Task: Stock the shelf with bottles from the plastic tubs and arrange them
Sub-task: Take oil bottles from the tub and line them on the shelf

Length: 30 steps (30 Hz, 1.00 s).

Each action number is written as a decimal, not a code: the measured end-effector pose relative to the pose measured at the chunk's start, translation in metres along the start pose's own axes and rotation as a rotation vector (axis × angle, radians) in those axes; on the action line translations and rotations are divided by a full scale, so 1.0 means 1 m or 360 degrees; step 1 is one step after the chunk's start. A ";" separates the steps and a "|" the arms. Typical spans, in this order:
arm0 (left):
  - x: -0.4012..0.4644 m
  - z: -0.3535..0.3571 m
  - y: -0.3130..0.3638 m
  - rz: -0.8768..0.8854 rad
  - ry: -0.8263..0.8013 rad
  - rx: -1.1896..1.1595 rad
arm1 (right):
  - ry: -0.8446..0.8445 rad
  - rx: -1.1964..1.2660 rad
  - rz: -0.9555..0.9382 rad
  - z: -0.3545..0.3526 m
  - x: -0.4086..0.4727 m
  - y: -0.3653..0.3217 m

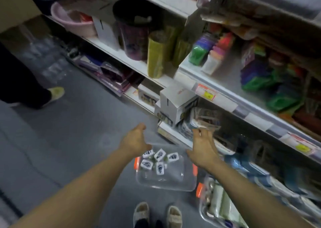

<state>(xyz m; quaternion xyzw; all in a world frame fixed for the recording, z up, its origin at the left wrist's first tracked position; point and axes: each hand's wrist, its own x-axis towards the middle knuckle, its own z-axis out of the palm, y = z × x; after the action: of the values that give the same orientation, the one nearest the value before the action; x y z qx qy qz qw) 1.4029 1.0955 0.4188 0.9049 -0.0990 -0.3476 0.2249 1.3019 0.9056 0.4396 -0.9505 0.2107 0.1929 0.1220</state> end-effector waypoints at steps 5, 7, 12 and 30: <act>0.018 0.071 -0.029 -0.0151 -0.0024 -0.0062 | -0.0178 0.0033 -0.0014 0.059 0.023 0.028; 0.025 0.103 -0.039 -0.0210 -0.0042 -0.0115 | -0.0224 0.0071 -0.0026 0.085 0.032 0.042; 0.049 0.181 -0.063 -0.0341 -0.0061 -0.0169 | -0.0386 0.0107 -0.0058 0.159 0.060 0.077; 0.197 0.376 -0.146 -0.0279 0.0314 -0.0287 | -0.0345 0.0238 -0.0138 0.420 0.216 0.143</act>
<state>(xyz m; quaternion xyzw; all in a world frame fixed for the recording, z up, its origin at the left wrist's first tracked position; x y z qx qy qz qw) 1.2990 1.0310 -0.0131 0.9160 0.0345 -0.2827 0.2826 1.2860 0.8350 -0.0487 -0.9205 0.1690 0.2728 0.2229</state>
